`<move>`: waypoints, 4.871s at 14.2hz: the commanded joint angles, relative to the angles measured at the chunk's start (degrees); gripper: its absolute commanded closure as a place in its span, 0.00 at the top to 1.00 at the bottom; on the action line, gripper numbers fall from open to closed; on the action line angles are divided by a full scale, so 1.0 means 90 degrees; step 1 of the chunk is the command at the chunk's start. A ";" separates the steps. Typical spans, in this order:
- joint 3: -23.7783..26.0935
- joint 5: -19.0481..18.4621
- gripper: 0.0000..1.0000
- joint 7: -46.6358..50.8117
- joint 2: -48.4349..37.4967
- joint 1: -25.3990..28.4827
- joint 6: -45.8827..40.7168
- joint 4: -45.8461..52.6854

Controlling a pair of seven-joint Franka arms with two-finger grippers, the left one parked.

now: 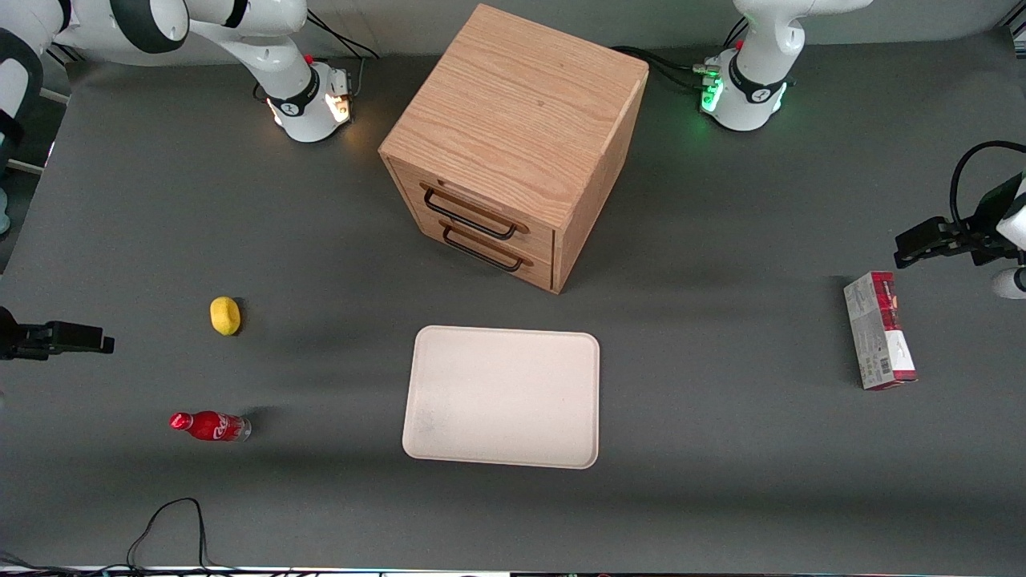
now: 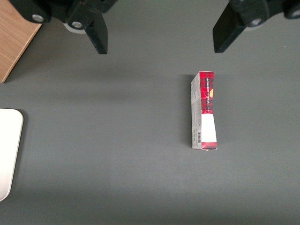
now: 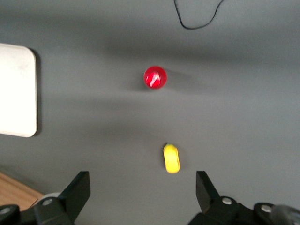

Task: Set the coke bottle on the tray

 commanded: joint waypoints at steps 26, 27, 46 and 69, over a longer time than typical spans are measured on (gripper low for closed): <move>-0.0038 -0.0208 0.92 -0.0298 0.1272 0.0239 0.3144 -0.1414; -0.0038 -0.0208 0.71 -0.0288 0.1263 0.0239 0.3125 -0.1414; -0.0067 -0.0218 0.00 -0.0151 -0.0630 0.0317 0.0228 -0.1394; 0.0059 -0.0433 0.00 0.1526 -0.0741 0.1147 -0.0362 -0.0673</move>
